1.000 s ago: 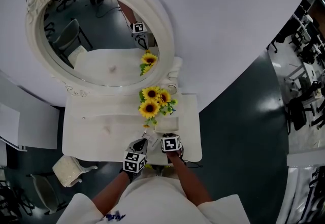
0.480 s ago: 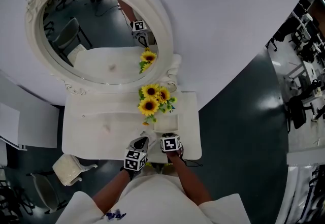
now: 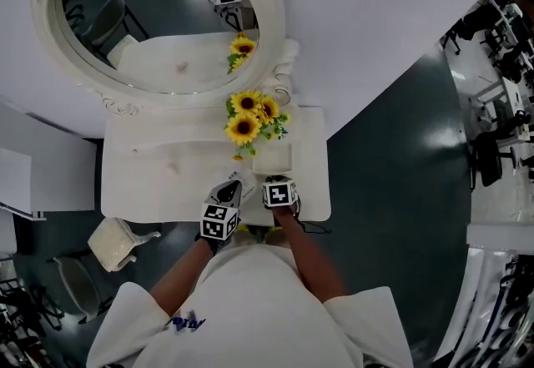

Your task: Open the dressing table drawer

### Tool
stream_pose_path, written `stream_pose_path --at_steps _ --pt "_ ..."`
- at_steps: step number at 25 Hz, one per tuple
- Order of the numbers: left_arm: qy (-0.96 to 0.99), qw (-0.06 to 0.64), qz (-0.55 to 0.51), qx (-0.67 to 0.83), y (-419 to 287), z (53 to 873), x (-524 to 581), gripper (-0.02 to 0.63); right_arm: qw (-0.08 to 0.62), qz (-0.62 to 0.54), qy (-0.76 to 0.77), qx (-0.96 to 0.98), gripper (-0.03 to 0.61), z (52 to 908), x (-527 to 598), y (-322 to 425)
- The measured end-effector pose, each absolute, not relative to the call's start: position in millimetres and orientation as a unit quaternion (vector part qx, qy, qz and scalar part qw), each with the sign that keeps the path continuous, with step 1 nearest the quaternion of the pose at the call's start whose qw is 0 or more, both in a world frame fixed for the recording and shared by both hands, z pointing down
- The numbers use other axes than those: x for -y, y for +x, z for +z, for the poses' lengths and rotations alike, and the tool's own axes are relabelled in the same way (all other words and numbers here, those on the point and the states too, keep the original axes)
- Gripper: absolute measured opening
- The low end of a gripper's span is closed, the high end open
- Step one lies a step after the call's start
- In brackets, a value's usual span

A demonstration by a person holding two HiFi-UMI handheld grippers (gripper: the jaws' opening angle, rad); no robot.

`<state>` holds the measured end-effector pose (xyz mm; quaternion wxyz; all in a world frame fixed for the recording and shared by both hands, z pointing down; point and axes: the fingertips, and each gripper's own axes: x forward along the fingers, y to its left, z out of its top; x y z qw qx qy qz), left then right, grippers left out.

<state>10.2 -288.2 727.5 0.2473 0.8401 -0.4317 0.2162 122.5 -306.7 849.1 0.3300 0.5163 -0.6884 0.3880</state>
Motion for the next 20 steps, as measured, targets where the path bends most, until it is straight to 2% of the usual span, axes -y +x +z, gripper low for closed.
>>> stream_pose_path --at_steps 20 --pt "0.842 0.248 0.216 0.428 8.2 725.1 279.1 0.009 0.331 0.387 0.518 0.687 0.101 849.4 298.5 121.8"
